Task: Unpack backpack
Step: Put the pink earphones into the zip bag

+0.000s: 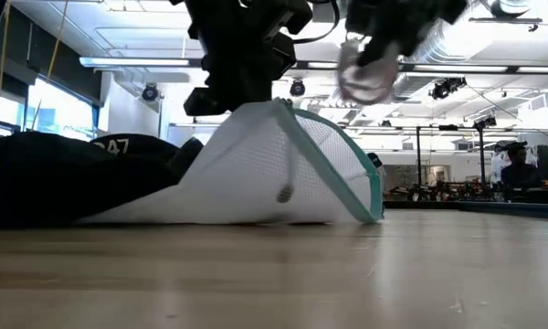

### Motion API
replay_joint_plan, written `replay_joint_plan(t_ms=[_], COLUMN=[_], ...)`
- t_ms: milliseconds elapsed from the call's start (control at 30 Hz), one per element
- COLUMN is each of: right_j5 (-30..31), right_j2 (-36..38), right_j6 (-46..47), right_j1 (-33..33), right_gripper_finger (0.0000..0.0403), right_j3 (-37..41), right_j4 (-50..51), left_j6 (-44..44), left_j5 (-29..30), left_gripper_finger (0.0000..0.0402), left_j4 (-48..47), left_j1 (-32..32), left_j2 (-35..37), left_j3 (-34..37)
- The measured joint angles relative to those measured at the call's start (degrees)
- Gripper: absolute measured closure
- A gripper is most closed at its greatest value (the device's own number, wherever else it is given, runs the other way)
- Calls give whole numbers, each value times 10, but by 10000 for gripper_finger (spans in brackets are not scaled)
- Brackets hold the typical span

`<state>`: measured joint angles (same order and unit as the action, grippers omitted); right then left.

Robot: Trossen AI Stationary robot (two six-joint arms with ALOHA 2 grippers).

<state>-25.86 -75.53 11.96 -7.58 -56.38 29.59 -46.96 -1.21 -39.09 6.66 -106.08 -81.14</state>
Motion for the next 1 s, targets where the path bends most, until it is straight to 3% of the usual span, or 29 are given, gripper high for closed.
replay_joint_plan(t_ms=[133,267,467,700,1000], right_j5=[37,68,94,93,91], right_j2=[6,-34,-161,-284,-292], right_j6=[94,199,240,212,162], right_j1=[58,79,62,43,30], right_gripper_finger=[361,362,360,317,275], right_j3=[93,160,135,13,-17], right_j4=[-104,-293,-451,-461,-450], left_j6=[18,22,22,13,-4], left_j5=[0,0,0,-8,-1], left_gripper_finger=[402,402,402,401,401], left_j4=[0,1,1,-13,-61], left_j1=[-8,-12,-12,-12,-1], left_j2=[9,19,31,30,31], left_j3=[0,0,0,0,0])
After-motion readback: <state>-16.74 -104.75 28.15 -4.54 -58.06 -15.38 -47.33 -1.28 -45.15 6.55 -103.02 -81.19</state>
